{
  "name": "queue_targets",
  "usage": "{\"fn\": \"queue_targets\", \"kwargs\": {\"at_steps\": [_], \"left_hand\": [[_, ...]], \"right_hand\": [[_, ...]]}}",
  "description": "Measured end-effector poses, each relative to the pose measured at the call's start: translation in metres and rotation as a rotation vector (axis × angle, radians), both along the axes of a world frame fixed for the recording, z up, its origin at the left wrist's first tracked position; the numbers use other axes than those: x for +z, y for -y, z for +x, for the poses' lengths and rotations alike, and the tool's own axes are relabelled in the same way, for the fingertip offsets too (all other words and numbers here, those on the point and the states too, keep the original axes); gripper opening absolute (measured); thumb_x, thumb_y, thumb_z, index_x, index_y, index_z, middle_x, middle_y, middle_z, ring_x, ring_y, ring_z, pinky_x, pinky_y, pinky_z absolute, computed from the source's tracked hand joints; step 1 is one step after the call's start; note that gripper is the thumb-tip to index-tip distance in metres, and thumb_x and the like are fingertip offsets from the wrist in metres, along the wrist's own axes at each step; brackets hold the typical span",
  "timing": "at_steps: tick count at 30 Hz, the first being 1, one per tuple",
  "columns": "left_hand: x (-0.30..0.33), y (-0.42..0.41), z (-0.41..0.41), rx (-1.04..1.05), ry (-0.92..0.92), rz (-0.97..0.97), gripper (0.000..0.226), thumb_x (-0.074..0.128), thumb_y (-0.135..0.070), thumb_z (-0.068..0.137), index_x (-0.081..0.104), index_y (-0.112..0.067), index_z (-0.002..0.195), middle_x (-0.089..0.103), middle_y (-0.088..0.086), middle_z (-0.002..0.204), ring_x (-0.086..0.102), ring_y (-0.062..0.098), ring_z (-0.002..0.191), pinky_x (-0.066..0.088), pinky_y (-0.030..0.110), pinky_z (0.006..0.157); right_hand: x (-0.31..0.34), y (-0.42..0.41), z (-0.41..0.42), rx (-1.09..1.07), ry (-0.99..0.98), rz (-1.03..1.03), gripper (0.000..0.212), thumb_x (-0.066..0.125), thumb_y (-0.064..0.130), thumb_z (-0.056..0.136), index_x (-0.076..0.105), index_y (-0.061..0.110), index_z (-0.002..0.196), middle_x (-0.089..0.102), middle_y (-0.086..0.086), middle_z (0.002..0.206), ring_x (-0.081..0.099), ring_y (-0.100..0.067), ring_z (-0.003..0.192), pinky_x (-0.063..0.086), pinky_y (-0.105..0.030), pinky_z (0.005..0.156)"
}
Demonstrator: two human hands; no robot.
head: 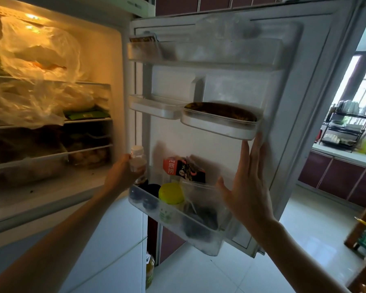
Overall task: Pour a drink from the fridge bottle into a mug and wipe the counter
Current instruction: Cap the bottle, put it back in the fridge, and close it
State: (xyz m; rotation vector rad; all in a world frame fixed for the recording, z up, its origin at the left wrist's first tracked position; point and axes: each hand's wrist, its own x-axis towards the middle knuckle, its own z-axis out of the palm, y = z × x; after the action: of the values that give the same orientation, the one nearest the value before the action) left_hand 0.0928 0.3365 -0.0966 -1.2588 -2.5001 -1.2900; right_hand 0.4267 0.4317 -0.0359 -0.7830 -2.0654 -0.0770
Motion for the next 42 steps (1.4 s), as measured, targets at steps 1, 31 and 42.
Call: {"fn": "queue_targets", "kwargs": {"at_steps": [1, 31, 42], "left_hand": [[0.001, 0.001, 0.0, -0.016, 0.051, 0.005, 0.06, 0.071, -0.044, 0.085, 0.056, -0.004, 0.126, 0.068, 0.01, 0.111, 0.067, 0.028, 0.096, 0.058, 0.045, 0.082], [0.153, -0.146, 0.334, -0.395, -1.769, -0.325, 0.064, 0.028, -0.054, 0.1, 0.06, -0.009, 0.133, 0.051, 0.016, 0.147, 0.026, 0.04, 0.147, -0.001, 0.062, 0.119], [0.157, -0.081, 0.312, -0.629, -1.836, -0.131, 0.046, 0.03, -0.036, 0.103, 0.06, -0.003, 0.115, 0.062, 0.023, 0.121, 0.046, 0.043, 0.129, 0.009, 0.063, 0.119]], "right_hand": [[0.0, 0.0, -0.001, -0.006, 0.002, -0.001, 0.104, 0.07, 0.036, 0.087, 0.001, 0.011, 0.161, -0.022, -0.008, 0.167, -0.014, -0.032, 0.154, 0.045, -0.058, 0.107], [-0.023, -0.068, 0.086, 0.053, -0.507, -0.567, 0.076, 0.06, 0.061, 0.083, 0.045, 0.017, 0.144, 0.054, -0.004, 0.138, 0.054, -0.021, 0.122, 0.052, -0.048, 0.099], [-0.039, -0.037, 0.11, 0.19, -0.433, -0.361, 0.066, 0.065, 0.08, 0.072, 0.044, 0.031, 0.112, 0.059, 0.019, 0.093, 0.062, -0.007, 0.076, 0.057, -0.025, 0.058]]}}
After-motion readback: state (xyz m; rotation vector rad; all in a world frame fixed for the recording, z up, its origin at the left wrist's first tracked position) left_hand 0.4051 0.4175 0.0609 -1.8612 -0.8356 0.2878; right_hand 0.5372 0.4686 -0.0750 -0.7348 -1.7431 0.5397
